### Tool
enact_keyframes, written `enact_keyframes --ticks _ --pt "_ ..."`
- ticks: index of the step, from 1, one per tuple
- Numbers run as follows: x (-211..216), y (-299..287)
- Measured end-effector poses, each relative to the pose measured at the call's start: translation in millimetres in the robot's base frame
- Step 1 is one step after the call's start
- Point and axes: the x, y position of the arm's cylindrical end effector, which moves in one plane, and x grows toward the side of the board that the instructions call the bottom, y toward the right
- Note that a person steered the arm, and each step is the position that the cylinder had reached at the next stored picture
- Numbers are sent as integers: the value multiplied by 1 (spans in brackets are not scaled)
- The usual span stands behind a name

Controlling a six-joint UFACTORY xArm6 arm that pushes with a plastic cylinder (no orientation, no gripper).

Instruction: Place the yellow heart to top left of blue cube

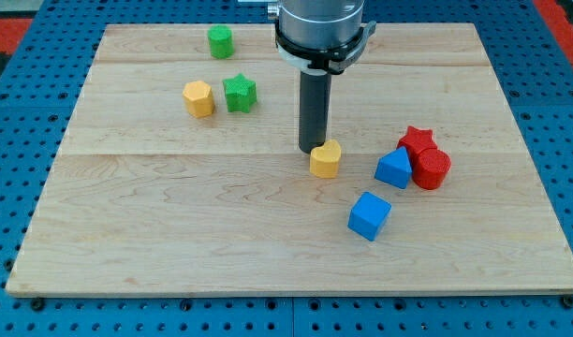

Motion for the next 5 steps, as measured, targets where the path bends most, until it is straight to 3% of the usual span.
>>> enact_keyframes --ticks 2,4,5 --pt "18 19" --pt "132 -31" --pt "182 -11"
